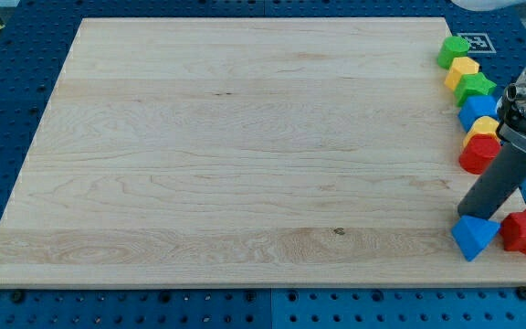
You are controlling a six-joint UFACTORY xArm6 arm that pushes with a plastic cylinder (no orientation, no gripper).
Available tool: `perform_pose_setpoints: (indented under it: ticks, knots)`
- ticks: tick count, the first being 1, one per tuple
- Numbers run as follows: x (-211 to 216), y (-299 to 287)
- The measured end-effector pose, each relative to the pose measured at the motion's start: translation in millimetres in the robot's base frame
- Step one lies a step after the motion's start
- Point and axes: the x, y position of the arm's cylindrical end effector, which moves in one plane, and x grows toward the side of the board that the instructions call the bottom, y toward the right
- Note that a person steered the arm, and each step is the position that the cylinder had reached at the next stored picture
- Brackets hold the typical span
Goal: Push the blue cube left to the yellow heart
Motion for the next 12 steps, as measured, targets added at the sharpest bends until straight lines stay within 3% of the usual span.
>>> perform_pose_setpoints:
  ticks: [2,5,8,12]
  knots:
    - [-24,-7]
    - [-24,34]
    - [-27,115]
    - [-54,117]
